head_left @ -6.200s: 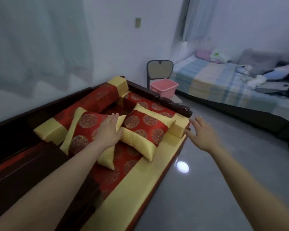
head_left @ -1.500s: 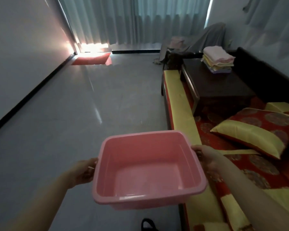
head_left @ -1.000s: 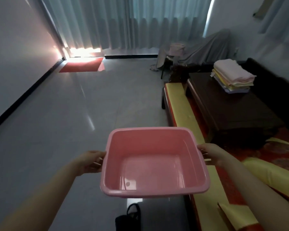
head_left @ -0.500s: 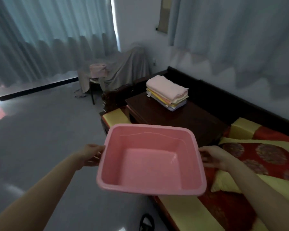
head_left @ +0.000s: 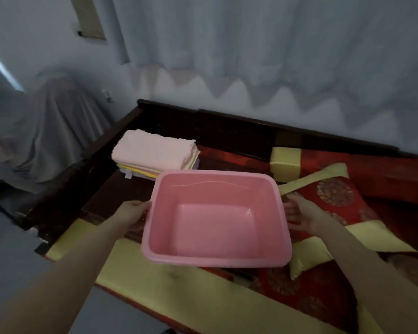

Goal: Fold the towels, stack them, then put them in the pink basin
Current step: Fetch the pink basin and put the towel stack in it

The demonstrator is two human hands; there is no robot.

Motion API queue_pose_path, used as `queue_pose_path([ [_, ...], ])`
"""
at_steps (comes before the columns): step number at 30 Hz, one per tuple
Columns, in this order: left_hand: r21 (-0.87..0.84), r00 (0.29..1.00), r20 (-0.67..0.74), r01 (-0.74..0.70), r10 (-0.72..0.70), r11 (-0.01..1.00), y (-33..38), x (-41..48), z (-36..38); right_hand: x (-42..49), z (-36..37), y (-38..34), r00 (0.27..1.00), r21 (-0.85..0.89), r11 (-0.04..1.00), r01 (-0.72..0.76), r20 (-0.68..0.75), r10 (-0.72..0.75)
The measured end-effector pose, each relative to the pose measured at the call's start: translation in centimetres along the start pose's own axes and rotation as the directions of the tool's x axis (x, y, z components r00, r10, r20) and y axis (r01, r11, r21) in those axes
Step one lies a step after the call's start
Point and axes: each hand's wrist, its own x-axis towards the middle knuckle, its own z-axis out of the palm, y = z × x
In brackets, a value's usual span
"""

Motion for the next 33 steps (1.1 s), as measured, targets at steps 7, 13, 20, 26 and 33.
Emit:
queue_pose_path([
  [7,0.12,0.972,0.234,-0.035,0.006,0.992,6.7,11.2,0.0,2.5,2.2,-1.0,0.984,0.174,0.983,-0.06,-0.156,0.088],
  [13,0.28,0.933,0.359,-0.091,-0.016,0.956,10.3,15.6,-0.4,2.8,4.5,-0.9,0.952,0.311,0.948,-0.07,-0.263,0.156],
  [20,0.319,0.888,0.459,-0.131,-0.032,0.939,11.3,17.7,-1.8,3.0,4.2,-2.0,0.913,0.08,0.996,-0.031,-0.404,0.061],
  [26,0.204,0.924,0.381,-0.129,0.043,0.97,13.7,21.3,-7.3,3.8,8.0,-10.0,0.835,-0.019,0.969,0.244,-0.504,-0.22],
  [33,0.025,0.967,0.249,-0.062,0.054,0.998,16.0,29.6,-15.6,9.9,24.6,-19.6,0.873,-0.143,0.929,0.341,-0.319,-0.369],
])
